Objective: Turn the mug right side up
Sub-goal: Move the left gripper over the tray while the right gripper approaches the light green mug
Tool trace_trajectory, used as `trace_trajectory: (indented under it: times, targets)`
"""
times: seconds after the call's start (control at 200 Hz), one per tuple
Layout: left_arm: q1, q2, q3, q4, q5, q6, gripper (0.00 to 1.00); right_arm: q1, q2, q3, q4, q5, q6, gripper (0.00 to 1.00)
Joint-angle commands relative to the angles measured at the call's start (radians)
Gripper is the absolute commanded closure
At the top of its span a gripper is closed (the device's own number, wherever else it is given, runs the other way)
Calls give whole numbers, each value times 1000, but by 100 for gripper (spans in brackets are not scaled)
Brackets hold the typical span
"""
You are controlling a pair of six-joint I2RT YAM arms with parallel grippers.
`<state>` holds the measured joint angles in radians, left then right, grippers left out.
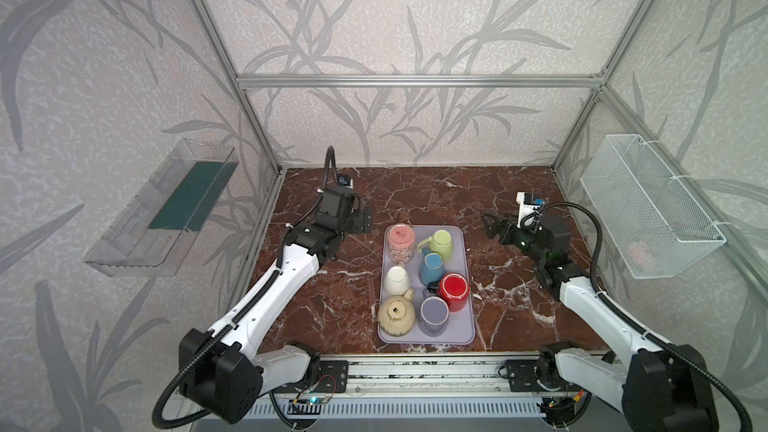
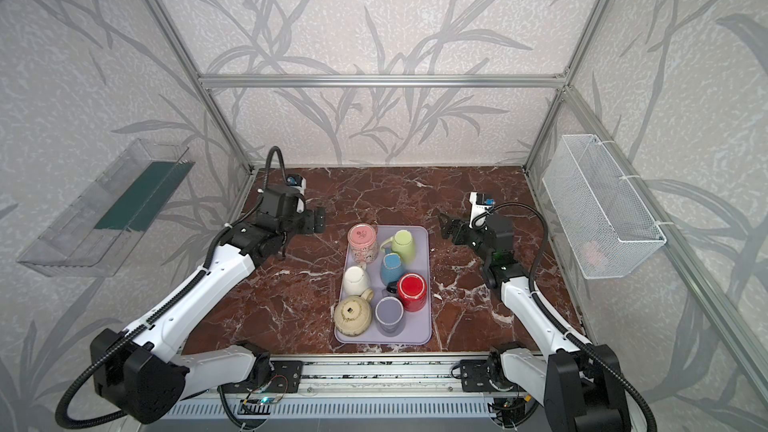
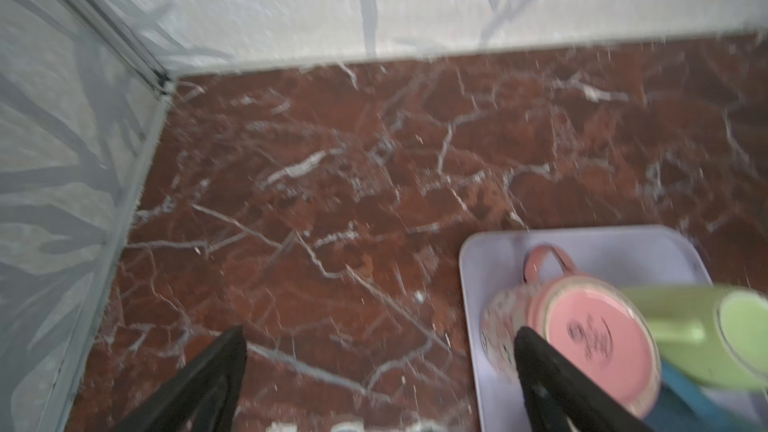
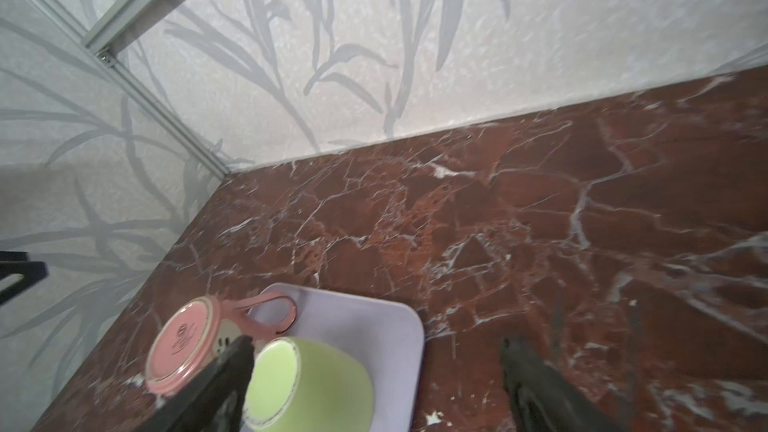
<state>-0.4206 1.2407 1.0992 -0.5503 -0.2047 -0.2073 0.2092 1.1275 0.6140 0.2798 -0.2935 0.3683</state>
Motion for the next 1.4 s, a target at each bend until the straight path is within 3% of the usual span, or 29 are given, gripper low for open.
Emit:
trace_trajectory:
  times: [0.0, 0.26, 0.44, 0.615, 0.86, 0.93, 1.045, 1.395]
  targets:
    - [-44, -4, 52, -238, 6, -26, 6, 99, 31, 68, -171, 43, -50, 23]
    - [-74, -44, 36, -352, 107, -72, 14, 283, 198, 300, -432, 177, -176, 29]
    - [-73, -72, -46, -237, 147, -175, 26, 358, 329, 484, -598, 211, -258, 34]
    - [-74, -61, -116, -83, 183, -270, 42, 366, 436, 606, -708, 248, -279, 49]
    - [-80, -89, -147, -56, 257, -297, 43, 365, 480, 628, -793, 271, -246, 53]
    - [-82, -118, -159, -57, 271, -296, 43, 369, 479, 614, -795, 279, -235, 51]
    - [-81, -139, -159, -92, 284, -273, 42, 382, 484, 591, -781, 301, -226, 35]
    - [-83, -138, -164, -89, 322, -241, 41, 401, 466, 497, -714, 325, -195, 22]
